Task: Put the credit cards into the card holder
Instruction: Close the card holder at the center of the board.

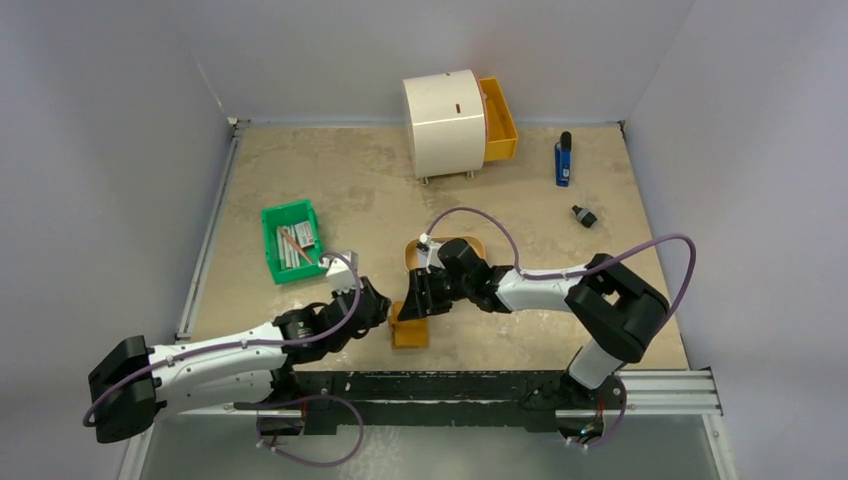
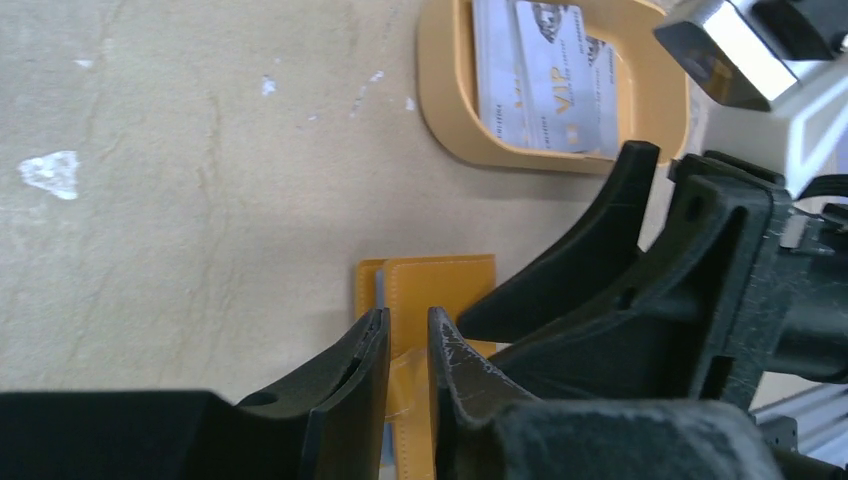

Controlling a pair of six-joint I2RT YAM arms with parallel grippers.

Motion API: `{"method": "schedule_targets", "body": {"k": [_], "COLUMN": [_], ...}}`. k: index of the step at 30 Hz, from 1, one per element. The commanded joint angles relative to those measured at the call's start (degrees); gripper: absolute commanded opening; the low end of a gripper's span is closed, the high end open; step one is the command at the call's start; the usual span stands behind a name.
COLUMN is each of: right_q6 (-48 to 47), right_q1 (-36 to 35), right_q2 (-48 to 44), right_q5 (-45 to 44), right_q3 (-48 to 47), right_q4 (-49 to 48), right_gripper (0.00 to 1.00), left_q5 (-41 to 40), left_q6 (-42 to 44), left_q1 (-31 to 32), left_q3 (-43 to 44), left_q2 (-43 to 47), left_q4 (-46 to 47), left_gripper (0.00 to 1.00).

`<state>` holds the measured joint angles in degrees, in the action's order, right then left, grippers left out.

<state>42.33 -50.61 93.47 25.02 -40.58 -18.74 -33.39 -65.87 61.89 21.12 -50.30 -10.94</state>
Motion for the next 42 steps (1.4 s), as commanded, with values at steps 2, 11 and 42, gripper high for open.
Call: {"method": "schedule_targets", "body": {"k": [2, 11, 42], "right_q6": [-2.2, -2.5, 1.9], "right_q1": [-0.3, -0.3, -0.2], "right_q2": [2.1, 2.4, -10.3], "right_q5": [-4.2, -4.4, -5.0], "right_q3": [-1.4, -1.5, 4.5], "right_q4": [4.9, 5.0, 8.1], "right_gripper": [0.51, 0.46, 0.64], "left_q5": [5.8, 6.5, 4.0], "left_q6": [3.5, 3.1, 0.2], "left_q1": [0.0, 0.1, 0.0], "left_q3": [3.7, 5.8, -2.8], "left_q2": [-5.0, -14.2, -15.8], "left_q4": [7.7, 5.1, 3.2], "left_gripper": [0.25, 0.28, 0.0]}}
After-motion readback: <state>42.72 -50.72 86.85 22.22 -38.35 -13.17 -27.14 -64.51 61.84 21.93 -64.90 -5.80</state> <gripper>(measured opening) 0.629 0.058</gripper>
